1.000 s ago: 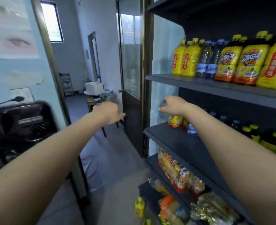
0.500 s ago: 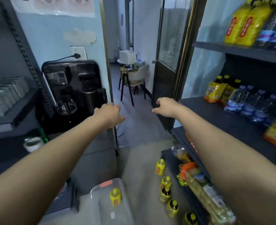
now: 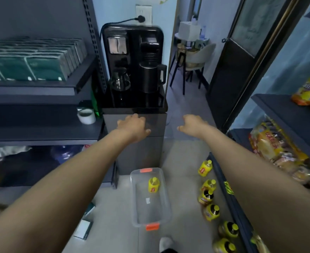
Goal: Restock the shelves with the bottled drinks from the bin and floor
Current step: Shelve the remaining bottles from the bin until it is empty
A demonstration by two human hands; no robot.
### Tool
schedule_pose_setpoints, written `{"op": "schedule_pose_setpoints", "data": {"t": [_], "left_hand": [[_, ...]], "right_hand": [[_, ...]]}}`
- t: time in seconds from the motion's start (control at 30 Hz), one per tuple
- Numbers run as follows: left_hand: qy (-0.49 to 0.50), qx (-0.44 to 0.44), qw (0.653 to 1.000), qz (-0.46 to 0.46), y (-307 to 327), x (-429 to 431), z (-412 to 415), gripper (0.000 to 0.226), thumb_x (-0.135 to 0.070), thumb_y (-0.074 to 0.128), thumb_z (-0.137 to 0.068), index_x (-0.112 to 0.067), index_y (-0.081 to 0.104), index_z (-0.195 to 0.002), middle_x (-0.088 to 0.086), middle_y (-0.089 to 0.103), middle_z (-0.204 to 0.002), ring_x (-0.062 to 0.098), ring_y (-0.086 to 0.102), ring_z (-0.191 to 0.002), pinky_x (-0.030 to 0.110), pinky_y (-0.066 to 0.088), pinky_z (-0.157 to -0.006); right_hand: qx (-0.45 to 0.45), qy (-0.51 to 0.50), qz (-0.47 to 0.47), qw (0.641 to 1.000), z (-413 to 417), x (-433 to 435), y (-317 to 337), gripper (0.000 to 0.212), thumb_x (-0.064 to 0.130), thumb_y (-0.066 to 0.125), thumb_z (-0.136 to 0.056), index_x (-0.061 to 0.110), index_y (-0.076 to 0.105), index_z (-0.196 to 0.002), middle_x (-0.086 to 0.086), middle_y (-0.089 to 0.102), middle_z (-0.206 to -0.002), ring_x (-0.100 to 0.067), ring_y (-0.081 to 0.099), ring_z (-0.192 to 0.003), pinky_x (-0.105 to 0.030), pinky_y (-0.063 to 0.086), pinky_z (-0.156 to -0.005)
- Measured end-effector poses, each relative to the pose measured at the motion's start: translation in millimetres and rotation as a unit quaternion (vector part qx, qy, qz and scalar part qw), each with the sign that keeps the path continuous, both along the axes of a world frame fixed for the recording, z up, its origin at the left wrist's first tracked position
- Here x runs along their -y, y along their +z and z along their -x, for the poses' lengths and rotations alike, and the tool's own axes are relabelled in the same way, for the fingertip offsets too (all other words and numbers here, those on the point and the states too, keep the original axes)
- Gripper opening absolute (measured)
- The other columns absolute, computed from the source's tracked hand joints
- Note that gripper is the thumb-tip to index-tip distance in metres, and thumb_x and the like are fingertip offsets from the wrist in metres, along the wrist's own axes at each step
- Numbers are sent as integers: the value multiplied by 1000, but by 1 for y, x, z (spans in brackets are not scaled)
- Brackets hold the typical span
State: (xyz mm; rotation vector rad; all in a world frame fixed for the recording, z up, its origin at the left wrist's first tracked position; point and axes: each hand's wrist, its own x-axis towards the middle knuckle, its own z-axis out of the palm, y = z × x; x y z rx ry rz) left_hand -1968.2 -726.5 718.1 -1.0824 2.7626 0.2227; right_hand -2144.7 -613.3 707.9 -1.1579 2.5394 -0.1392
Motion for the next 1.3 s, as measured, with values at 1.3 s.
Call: {"op": "schedule_pose_setpoints", "data": {"t": [1.3], "left_hand": [[101, 72, 967, -221, -630, 92, 66, 44, -32, 46, -94, -11, 45, -133, 13, 45, -134, 31, 42, -123, 43, 41, -98]], "right_hand": [[112, 122, -117, 979, 72, 125, -660, 44, 26, 64, -84, 1, 51, -118, -22, 54, -121, -38, 51, -115, -39, 44, -87]]}}
